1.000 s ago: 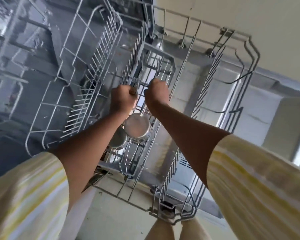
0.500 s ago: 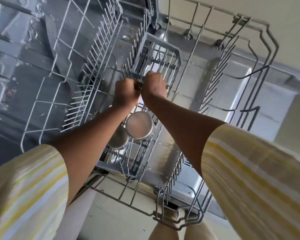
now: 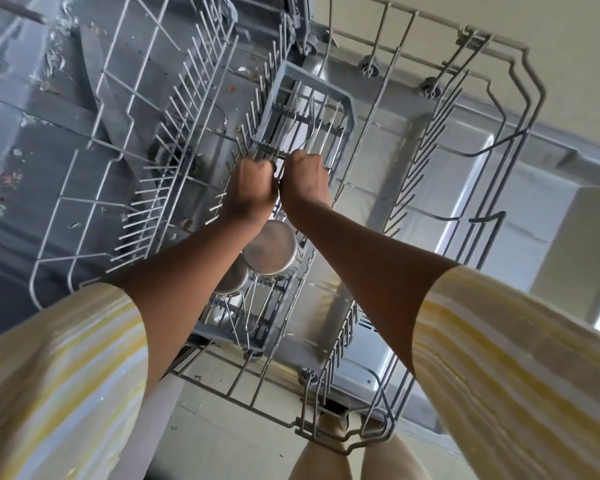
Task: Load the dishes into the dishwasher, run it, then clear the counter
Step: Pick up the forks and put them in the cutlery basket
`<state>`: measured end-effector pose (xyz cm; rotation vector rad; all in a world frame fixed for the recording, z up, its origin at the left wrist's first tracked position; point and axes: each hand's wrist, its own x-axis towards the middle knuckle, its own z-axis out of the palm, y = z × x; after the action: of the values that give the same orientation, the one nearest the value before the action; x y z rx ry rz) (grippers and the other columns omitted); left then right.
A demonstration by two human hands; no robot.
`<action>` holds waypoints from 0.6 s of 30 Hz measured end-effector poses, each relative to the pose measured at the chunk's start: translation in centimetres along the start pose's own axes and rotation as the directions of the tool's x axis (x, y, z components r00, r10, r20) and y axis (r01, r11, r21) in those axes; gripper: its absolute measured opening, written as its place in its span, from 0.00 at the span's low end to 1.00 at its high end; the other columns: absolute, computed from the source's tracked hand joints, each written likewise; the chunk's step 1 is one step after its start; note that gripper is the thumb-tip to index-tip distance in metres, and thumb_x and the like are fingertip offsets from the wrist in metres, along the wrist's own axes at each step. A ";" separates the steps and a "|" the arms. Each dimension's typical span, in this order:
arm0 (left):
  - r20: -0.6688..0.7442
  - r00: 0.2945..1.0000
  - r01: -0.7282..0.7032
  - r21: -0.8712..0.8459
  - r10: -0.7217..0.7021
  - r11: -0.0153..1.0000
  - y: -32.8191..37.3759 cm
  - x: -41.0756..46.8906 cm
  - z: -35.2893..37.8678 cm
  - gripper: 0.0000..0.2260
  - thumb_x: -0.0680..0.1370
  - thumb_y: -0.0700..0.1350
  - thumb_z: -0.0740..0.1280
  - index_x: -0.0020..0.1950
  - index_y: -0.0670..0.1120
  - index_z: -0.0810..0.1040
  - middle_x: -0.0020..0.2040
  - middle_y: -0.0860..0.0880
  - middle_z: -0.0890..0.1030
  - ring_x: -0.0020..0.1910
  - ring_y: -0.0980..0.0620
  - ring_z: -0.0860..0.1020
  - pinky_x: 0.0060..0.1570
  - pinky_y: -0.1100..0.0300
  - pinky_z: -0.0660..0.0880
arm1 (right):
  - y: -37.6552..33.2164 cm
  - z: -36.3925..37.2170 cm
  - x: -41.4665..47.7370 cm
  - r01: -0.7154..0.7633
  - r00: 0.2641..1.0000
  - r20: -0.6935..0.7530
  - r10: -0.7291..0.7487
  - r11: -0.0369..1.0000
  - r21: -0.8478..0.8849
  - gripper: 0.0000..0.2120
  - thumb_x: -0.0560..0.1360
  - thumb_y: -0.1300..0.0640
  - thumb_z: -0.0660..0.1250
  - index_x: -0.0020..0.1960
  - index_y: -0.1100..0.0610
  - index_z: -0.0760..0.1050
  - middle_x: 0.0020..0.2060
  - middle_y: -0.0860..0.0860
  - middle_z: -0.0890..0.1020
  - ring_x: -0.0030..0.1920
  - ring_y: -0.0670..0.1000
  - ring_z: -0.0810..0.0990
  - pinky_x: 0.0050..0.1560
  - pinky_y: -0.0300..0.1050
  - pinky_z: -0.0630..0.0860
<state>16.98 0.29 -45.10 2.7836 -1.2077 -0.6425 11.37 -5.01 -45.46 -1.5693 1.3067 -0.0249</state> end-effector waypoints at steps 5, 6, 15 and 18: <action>-0.117 0.993 -0.039 -0.059 0.032 0.997 -0.4 -0.2 -0.2 0.10 0.77 0.35 0.58 0.44 0.33 0.78 0.40 0.33 0.79 0.40 0.37 0.78 0.37 0.46 0.73 | 0.1 -0.5 0.0 -0.014 0.998 0.067 0.013 1.000 0.004 0.13 0.76 0.65 0.51 0.41 0.63 0.74 0.35 0.53 0.70 0.40 0.55 0.71 0.40 0.45 0.65; -0.132 0.990 -0.056 -0.067 0.047 0.996 -0.5 0.0 -0.2 0.10 0.77 0.35 0.58 0.44 0.33 0.78 0.40 0.33 0.80 0.40 0.37 0.78 0.37 0.46 0.73 | 0.1 -0.5 0.0 -0.012 0.997 0.071 0.011 1.000 0.014 0.13 0.76 0.65 0.51 0.42 0.63 0.74 0.35 0.54 0.70 0.39 0.54 0.71 0.38 0.46 0.65; -0.121 0.989 -0.088 0.008 0.088 0.996 -1.5 0.8 0.2 0.10 0.80 0.39 0.59 0.50 0.36 0.79 0.43 0.34 0.80 0.43 0.38 0.78 0.36 0.54 0.68 | 0.6 -0.2 0.1 -0.065 0.996 0.061 0.058 0.989 0.133 0.17 0.76 0.61 0.50 0.29 0.56 0.64 0.28 0.51 0.69 0.29 0.48 0.67 0.26 0.42 0.59; -0.085 0.994 -0.070 -0.010 0.069 0.997 -1.3 0.8 0.5 0.09 0.79 0.38 0.60 0.48 0.34 0.79 0.43 0.33 0.79 0.44 0.36 0.77 0.39 0.50 0.70 | 0.6 -0.1 0.0 -0.099 0.994 0.061 0.089 0.978 0.182 0.17 0.77 0.58 0.49 0.30 0.56 0.65 0.32 0.57 0.74 0.33 0.55 0.72 0.32 0.44 0.63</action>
<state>18.16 0.67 -46.06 2.7139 -1.2732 -0.5205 10.93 -5.02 -45.84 -1.3411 1.2975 -0.0441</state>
